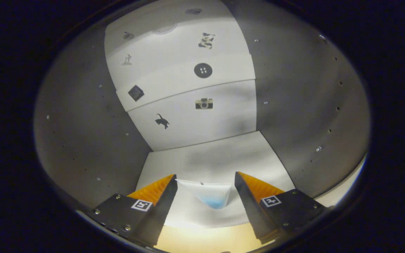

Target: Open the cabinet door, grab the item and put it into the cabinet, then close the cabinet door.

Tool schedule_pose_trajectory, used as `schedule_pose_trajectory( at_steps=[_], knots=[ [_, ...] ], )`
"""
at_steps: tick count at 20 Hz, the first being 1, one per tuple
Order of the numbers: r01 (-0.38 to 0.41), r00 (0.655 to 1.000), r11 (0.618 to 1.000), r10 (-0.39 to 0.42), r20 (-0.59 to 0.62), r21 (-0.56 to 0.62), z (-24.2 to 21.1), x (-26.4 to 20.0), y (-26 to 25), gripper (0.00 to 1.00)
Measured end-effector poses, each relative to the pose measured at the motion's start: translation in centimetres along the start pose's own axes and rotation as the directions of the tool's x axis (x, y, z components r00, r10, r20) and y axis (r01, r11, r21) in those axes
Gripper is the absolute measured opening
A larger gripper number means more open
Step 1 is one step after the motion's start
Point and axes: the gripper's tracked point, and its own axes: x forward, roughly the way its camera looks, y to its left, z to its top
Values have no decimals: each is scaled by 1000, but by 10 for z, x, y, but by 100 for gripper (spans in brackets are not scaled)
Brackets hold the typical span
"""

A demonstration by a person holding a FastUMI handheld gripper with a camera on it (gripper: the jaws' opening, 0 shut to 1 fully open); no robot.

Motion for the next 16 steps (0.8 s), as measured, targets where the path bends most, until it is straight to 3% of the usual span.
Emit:
schedule_pose_trajectory(
  at_steps=[4,7,16],
  knots=[
    [-30,990,999,26,138,24,29,-25,5,97],
    [-61,990,998,58,127,15,22,-39,13,97],
    [-82,974,970,127,188,-229,-14,-124,54,97]
  ],
)
